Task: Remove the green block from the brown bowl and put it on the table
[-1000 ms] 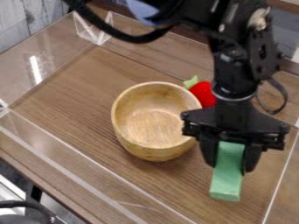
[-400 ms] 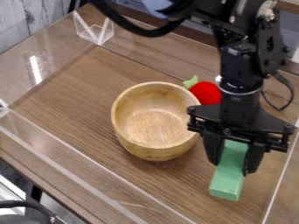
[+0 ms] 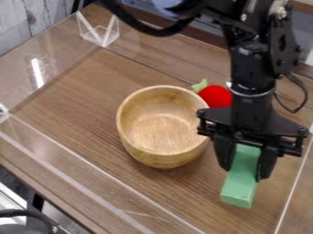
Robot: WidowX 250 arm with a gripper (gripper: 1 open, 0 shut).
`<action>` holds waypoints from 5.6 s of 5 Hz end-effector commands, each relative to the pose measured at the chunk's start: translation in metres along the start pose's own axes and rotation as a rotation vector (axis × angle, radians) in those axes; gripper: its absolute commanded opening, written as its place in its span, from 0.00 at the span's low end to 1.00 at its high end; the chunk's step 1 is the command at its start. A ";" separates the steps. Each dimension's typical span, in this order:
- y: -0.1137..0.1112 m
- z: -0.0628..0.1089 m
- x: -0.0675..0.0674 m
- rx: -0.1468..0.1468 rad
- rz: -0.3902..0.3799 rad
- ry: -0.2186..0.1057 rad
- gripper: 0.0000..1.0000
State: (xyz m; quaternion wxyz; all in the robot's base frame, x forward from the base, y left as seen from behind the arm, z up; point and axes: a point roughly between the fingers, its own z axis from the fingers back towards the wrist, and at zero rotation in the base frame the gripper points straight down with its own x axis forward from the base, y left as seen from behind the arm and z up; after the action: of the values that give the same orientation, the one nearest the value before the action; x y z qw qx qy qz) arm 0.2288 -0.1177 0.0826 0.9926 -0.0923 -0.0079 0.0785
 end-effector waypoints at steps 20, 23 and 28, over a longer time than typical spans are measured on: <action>0.001 -0.025 0.000 0.012 -0.166 0.037 0.00; 0.011 -0.009 -0.001 0.011 -0.201 0.004 1.00; -0.019 0.049 0.057 0.029 -0.092 -0.175 1.00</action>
State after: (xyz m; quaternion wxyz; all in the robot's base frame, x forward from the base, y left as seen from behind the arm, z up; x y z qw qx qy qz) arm 0.2784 -0.1175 0.1194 0.9946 -0.0625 -0.0726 0.0395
